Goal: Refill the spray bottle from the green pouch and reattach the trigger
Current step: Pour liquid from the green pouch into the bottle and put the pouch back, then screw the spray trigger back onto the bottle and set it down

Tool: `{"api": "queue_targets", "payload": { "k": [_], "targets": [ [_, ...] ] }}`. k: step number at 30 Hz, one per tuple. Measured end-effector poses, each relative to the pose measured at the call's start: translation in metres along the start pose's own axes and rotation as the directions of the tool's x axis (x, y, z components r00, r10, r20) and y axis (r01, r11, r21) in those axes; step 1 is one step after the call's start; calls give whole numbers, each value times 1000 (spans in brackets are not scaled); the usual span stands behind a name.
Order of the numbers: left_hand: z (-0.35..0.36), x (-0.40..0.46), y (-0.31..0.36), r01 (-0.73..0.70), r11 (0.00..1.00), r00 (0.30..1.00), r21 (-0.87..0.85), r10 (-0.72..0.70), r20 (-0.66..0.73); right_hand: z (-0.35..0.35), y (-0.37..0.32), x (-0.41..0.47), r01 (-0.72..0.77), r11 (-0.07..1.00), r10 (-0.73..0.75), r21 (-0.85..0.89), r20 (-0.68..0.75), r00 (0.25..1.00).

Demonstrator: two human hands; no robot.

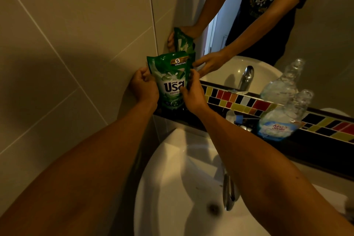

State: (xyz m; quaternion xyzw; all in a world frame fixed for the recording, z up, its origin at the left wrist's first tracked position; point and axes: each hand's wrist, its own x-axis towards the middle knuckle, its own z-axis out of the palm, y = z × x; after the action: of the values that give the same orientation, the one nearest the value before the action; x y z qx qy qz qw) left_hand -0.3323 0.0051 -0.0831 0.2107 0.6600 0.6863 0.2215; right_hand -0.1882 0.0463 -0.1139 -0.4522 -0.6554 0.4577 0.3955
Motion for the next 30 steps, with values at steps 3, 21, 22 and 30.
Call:
{"api": "queue_targets", "payload": {
  "k": [3, 21, 22, 30],
  "targets": [
    [-5, -13, -4, 65, 992, 996, 105, -71, 49, -11, 0, -13, -5, 1000, 5, -3, -1, 1000],
    [35, -166, -28, -259, 833, 757, 489, -139, 638, -145, 32, -174, -255, 934, 159, -249, -348, 924],
    [40, -172, -29, -265, 827, 750, 496, -147, 645, -153, 33, -180, -268, 934, 168, -236, -372, 913],
    [69, -197, -42, -316, 832, 699, 455, -120, 705, -213, 45, -201, -245, 968, 183, -47, -531, 827]
  ]
}}
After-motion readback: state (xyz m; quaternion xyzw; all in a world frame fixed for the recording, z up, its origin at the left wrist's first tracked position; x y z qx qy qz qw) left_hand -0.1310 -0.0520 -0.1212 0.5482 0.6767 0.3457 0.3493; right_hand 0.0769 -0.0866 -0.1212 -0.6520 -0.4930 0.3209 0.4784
